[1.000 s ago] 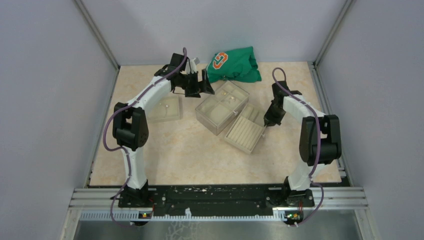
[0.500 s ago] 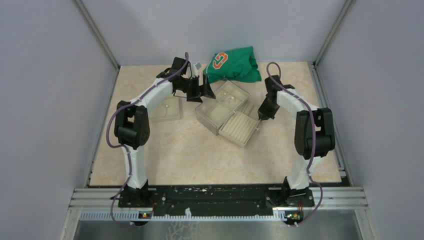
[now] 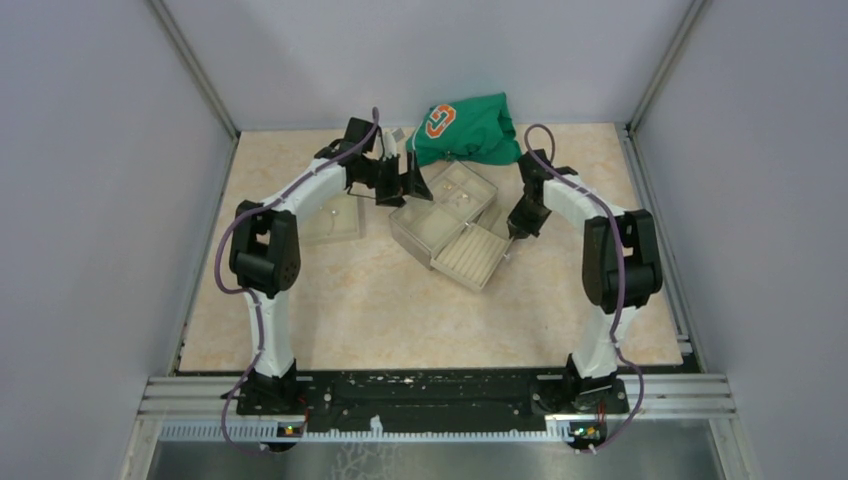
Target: Organize the mixed jewelry
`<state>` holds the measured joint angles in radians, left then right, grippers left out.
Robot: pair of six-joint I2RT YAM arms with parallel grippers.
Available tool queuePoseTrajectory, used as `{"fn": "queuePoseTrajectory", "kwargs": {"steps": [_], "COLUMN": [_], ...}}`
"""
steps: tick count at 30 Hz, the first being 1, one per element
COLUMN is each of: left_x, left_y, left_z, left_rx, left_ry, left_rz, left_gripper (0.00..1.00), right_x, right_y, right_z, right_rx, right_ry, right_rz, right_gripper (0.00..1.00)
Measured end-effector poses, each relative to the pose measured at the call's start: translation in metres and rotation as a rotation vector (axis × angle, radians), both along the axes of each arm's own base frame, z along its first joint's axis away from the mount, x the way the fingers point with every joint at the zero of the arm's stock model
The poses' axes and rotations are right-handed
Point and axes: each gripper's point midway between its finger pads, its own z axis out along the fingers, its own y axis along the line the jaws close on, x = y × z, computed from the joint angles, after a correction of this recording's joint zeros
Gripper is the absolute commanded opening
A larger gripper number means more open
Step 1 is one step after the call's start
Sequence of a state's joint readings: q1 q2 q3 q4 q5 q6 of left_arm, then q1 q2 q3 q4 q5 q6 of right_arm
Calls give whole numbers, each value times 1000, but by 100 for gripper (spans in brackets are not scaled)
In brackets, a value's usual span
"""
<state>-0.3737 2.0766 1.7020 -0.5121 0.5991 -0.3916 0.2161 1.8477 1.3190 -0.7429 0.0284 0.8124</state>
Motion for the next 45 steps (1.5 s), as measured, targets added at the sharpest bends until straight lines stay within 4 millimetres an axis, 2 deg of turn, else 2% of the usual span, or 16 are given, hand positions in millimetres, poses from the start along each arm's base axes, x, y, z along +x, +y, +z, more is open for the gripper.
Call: {"fn": "queuePoseTrajectory", "kwargs": {"steps": [11,24,34,45], "left_x": [-2,-2,-3,-3], "left_y": [-1,-2,-2,-2], "left_z": [-4,-4,-4,-5], "left_rx": [-5,-4,-4,-4], "left_ry": [1,-1,1,3], "left_rz": [-7,-10,-12,-13], "left_gripper": [99,99,99,99], "right_x": [11,9,1,3], "right_y": [-1,-3,-13,-20], "right_z": [0,-2,11,12], "right_rx": [-32,-39,-72,-75], "right_ry": [13,26,14,13], "right_rz": [-15,-35,-101,-125], "right_gripper": [0,0,0,0]}}
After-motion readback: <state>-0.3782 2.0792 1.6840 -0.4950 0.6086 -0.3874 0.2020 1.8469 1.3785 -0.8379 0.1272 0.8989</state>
